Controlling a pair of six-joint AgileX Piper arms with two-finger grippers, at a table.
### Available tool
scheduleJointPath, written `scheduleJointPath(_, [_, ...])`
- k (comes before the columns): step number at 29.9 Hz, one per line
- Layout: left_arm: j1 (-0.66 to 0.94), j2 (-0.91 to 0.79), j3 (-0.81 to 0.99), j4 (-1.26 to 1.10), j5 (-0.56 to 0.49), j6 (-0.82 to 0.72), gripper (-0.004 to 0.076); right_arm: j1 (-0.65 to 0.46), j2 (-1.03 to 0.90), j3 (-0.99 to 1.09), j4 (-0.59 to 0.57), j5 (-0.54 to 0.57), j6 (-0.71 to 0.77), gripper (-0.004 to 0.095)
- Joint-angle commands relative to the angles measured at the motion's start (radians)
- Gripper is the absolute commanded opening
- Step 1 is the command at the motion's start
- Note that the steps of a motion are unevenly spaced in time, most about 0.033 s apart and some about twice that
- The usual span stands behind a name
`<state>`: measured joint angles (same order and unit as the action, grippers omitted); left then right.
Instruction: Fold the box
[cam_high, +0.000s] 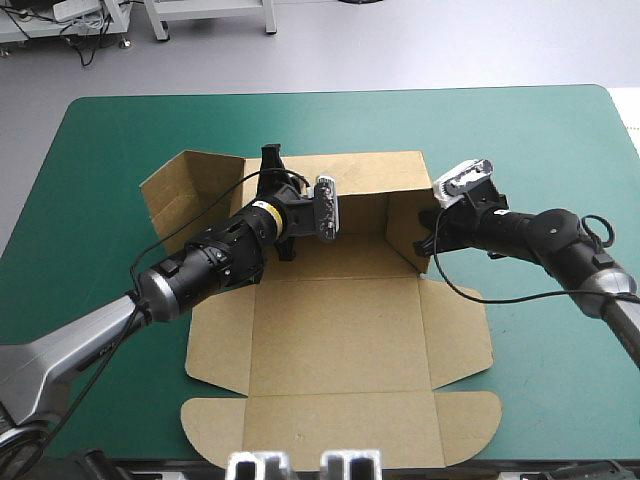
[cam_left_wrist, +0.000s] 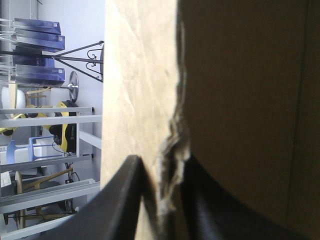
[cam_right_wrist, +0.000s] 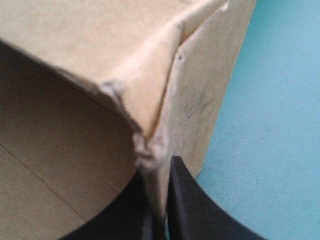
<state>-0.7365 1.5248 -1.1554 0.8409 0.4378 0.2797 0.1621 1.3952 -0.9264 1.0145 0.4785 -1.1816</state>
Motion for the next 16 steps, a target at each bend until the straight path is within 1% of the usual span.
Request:
scheduleJointPath(1, [0.001, -0.015, -0.011, -0.01, 0.04, -0.012, 0.0363, 0.003, -0.033, -0.026, 0.042, -0.009, -0.008, -0.0004])
scheduleJointPath(2, [0.0, -0.017, -0.011, -0.017, 0.031, -0.025, 0.0414, 0.003, -0.033, -0.026, 0.039, -0.01, -0.008, -0.0004])
scheduleJointPath(4, [-0.017, -0.021, -0.011, -0.03, 0.03, -0.071, 0.0468, 0.003, -0.033, -0.026, 0.039, -0.01, -0.008, -0.0004])
scheduleJointPath(7, [-0.072, -0.037, -0.011, -0.045, 0.044, -0.151, 0.0474, 0.003, -0.033, -0.026, 0.035, -0.017, -0.008, -0.0005])
scheduleJointPath(16, [-0.354, -0.086, -0.011, -0.039, 0.18, -0.151, 0.0474, 0.003, -0.033, -0.026, 0.035, -0.023, 0.004, -0.0004])
